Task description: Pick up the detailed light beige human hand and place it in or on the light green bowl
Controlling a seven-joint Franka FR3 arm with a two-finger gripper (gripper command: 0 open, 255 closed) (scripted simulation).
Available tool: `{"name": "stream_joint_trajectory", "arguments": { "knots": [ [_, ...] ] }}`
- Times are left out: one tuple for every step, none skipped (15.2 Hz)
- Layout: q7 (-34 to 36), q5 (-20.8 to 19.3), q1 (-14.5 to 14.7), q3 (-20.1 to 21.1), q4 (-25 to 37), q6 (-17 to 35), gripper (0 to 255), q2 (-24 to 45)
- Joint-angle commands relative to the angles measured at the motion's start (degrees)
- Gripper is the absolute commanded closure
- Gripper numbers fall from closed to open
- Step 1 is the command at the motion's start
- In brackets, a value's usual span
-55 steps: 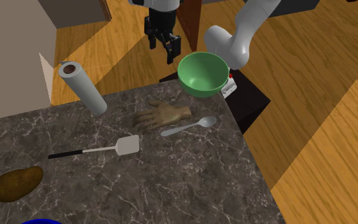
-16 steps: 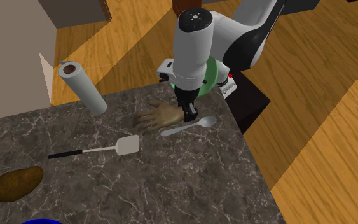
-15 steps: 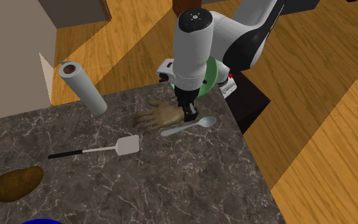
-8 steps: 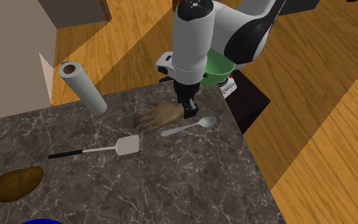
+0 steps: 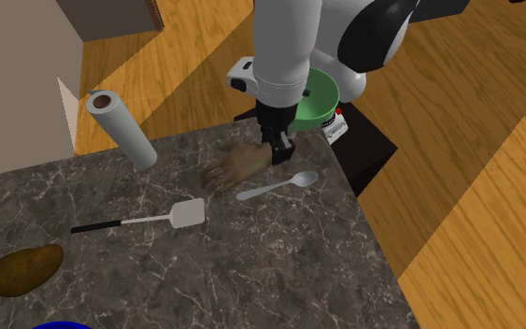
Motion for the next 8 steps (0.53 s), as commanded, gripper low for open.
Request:
{"name": "stream_joint_trajectory", "arguments": {
  "knots": [
    [0.14, -0.26, -0.15, -0.20, 1.83, -1.52, 255, 0.33],
    [0.20, -0.38, -0.21, -0.30, 2.67, -2.25, 255, 0.44],
    [0.26, -0.49, -0.27, -0.40, 3.53, -2.98, 255, 0.57],
    [0.33, -0.60, -0.33, -0.50, 4.40, -3.70, 255, 0.71],
    [0.39, -0.71, -0.39, -0.60, 5.27, -4.43, 255, 0.87],
    [0.46, -0.82, -0.46, -0.69, 6.16, -5.15, 255, 1.03],
    [0.53, -0.93, -0.52, -0.77, 7.06, -5.88, 255, 1.21],
    [0.60, -1.04, -0.58, -0.85, 7.96, -6.60, 255, 1.40]
  ]
}}
